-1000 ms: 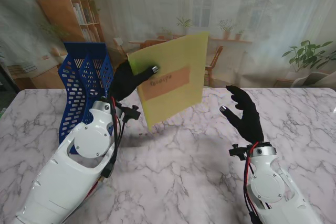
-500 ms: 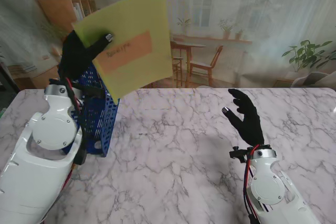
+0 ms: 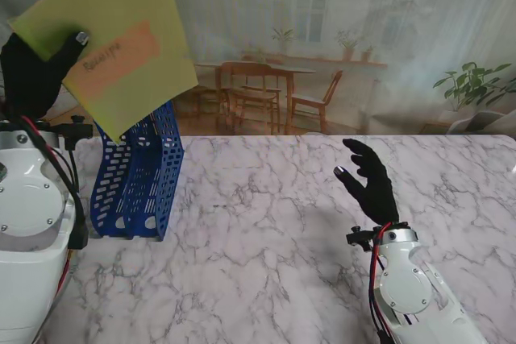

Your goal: Open the sliding file folder, put the receipt in and insert it into the document holder

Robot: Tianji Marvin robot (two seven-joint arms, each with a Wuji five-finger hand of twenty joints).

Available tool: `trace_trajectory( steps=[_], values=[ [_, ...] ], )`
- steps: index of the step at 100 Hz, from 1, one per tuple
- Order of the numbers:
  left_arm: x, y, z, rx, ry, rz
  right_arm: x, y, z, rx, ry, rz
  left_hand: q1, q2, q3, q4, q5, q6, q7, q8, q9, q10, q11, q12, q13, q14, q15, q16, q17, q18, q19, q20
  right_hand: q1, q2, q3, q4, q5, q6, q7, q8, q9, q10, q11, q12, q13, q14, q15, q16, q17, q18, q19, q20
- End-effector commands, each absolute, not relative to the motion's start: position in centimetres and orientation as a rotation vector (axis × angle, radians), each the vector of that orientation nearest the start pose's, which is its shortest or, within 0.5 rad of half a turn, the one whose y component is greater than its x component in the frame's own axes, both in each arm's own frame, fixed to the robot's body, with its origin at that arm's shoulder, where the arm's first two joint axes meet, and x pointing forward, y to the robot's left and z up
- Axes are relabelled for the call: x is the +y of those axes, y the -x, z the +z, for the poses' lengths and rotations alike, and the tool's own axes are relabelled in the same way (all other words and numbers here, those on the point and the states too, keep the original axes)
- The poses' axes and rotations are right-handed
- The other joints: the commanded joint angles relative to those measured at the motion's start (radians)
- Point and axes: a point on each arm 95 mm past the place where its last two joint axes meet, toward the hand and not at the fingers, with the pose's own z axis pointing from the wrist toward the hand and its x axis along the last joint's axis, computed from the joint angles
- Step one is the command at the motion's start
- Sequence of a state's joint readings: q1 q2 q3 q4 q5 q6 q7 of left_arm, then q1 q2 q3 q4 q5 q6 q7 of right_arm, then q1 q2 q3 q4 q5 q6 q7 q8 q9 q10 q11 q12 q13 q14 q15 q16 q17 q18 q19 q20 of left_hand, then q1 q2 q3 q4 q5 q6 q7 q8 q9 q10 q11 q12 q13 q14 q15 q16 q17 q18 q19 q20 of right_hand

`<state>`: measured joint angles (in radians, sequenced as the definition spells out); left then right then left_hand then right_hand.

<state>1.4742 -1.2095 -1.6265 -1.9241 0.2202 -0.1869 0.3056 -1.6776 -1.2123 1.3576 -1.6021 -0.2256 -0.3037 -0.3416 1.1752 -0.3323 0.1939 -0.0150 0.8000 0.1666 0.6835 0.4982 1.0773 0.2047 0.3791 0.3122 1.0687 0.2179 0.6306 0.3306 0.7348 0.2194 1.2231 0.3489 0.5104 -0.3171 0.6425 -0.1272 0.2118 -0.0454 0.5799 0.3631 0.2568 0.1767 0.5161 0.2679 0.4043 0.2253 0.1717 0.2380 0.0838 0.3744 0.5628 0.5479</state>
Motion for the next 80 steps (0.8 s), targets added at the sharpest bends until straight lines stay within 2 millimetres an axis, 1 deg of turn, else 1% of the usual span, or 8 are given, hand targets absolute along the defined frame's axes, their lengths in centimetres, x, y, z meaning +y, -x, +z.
trace_trajectory(
  steps=[1,10,17,36,47,63,80],
  values=[
    [10.0,-39.8,-7.9,0.176,1.030,-2.361,-2.9,-38.2,-30.7,-0.586,2.036,-2.753,0.053,0.050,0.054,0.001,0.017,-0.037,0.004,0.010,-0.018,0.010,-0.016,-0.014,-0.012,0.004,0.010,-0.012,0.024,-0.076,0.033,-0.008,-0.005,0.033,-0.026,0.027,-0.037,0.008,-0.016,-0.011,-0.031,-0.017,-0.017,-0.003,-0.034,-0.030,-0.061,-0.002,0.007,-0.047,-0.025,0.020],
    [10.9,-39.4,-8.3,0.144,1.021,-2.342,-2.9,-38.2,-30.6,-0.581,2.035,-2.754,0.056,0.052,0.050,0.003,0.016,-0.034,0.002,0.008,-0.019,0.013,-0.016,-0.014,-0.015,0.006,0.009,-0.012,0.023,-0.075,0.033,-0.008,-0.004,0.034,-0.027,0.027,-0.037,0.009,-0.017,-0.011,-0.031,-0.017,-0.016,-0.003,-0.033,-0.029,-0.061,-0.002,0.010,-0.047,-0.033,0.028],
    [11.5,-39.2,-8.7,0.118,1.018,-2.322,-3.0,-38.2,-30.5,-0.578,2.034,-2.755,0.059,0.054,0.047,0.004,0.016,-0.034,0.002,0.008,-0.020,0.013,-0.016,-0.014,-0.014,0.005,0.010,-0.012,0.023,-0.075,0.032,-0.008,-0.004,0.035,-0.028,0.028,-0.037,0.008,-0.017,-0.011,-0.031,-0.017,-0.015,-0.003,-0.035,-0.013,-0.064,-0.003,0.015,-0.045,-0.041,0.038],
    [12.3,-39.0,-9.6,0.047,1.017,-2.281,-2.9,-38.1,-30.5,-0.574,2.042,-2.748,0.065,0.058,0.039,0.007,0.011,-0.028,-0.002,0.006,-0.026,0.018,-0.015,-0.015,-0.016,0.005,0.011,-0.012,0.021,-0.076,0.031,-0.008,-0.004,0.035,-0.029,0.028,-0.037,0.010,-0.017,-0.011,-0.031,-0.017,-0.014,-0.003,-0.038,0.012,-0.079,-0.014,0.025,-0.041,-0.061,0.054],
    [12.4,-39.0,-10.2,0.036,1.022,-2.258,-3.0,-38.0,-30.4,-0.574,2.046,-2.745,0.067,0.063,0.034,0.008,0.009,-0.027,-0.004,0.004,-0.031,0.017,-0.015,-0.016,-0.019,0.002,0.010,-0.012,0.021,-0.077,0.030,-0.008,-0.005,0.035,-0.030,0.028,-0.039,0.010,-0.017,-0.011,-0.036,-0.015,-0.015,-0.003,-0.036,0.004,-0.084,-0.018,0.028,-0.042,-0.070,0.063],
    [12.4,-39.3,-11.3,-0.005,1.055,-2.230,-3.0,-38.0,-30.4,-0.572,2.049,-2.741,0.072,0.068,0.027,0.011,0.004,-0.022,-0.008,0.001,-0.036,0.022,-0.015,-0.018,-0.020,0.003,0.010,-0.013,0.021,-0.075,0.027,-0.010,-0.004,0.037,-0.033,0.028,-0.042,0.010,-0.020,-0.012,-0.042,-0.013,-0.014,-0.003,-0.033,-0.025,-0.079,-0.013,0.024,-0.045,-0.079,0.077],
    [12.0,-39.8,-12.4,-0.038,1.098,-2.205,-3.0,-37.9,-30.4,-0.576,2.057,-2.735,0.078,0.073,0.020,0.012,-0.001,-0.017,-0.011,-0.003,-0.043,0.026,-0.015,-0.021,-0.023,0.006,0.010,-0.012,0.021,-0.071,0.027,-0.009,-0.002,0.039,-0.036,0.029,-0.043,0.010,-0.021,-0.012,-0.046,-0.011,-0.010,-0.002,-0.037,-0.031,-0.072,-0.006,0.023,-0.047,-0.083,0.092]
  ],
)
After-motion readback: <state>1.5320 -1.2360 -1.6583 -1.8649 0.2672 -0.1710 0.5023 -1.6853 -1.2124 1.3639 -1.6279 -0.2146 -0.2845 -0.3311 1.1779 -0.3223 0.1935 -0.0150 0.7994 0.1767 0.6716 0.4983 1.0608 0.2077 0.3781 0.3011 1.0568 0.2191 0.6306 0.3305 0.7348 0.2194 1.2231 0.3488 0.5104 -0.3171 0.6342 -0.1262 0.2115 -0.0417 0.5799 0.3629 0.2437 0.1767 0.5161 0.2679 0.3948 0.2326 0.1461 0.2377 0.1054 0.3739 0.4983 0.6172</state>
